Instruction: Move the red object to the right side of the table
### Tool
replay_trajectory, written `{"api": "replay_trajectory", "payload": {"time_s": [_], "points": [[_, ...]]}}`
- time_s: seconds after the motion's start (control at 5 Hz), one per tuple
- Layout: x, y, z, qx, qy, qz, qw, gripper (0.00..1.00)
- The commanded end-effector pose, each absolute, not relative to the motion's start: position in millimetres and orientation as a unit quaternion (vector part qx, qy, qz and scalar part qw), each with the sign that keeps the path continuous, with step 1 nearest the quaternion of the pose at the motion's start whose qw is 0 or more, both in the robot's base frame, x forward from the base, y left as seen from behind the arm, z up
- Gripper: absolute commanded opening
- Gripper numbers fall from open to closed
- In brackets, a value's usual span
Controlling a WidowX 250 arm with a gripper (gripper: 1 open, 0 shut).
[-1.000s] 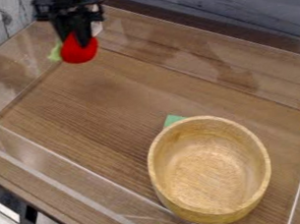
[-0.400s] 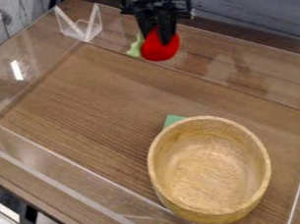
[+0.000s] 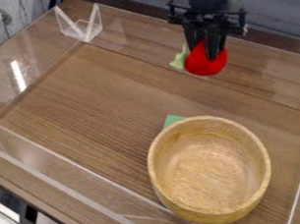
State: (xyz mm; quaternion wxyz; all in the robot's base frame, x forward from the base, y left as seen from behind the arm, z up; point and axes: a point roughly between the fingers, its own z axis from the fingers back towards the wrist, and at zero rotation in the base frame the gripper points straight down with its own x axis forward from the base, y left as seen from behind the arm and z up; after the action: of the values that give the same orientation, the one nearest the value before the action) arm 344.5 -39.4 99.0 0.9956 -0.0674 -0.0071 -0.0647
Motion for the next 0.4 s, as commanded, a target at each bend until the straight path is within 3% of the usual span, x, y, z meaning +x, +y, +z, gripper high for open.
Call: {"api": "replay_trajectory", "payload": {"time_s": [0.0,0.2], "points": [[336.7,-61.2,120.9,-0.07,-0.038,-0.119,0.99,0.0],[337.2,-80.9,107.4,-0.07,-0.032,-0.119,0.99,0.0]]}}
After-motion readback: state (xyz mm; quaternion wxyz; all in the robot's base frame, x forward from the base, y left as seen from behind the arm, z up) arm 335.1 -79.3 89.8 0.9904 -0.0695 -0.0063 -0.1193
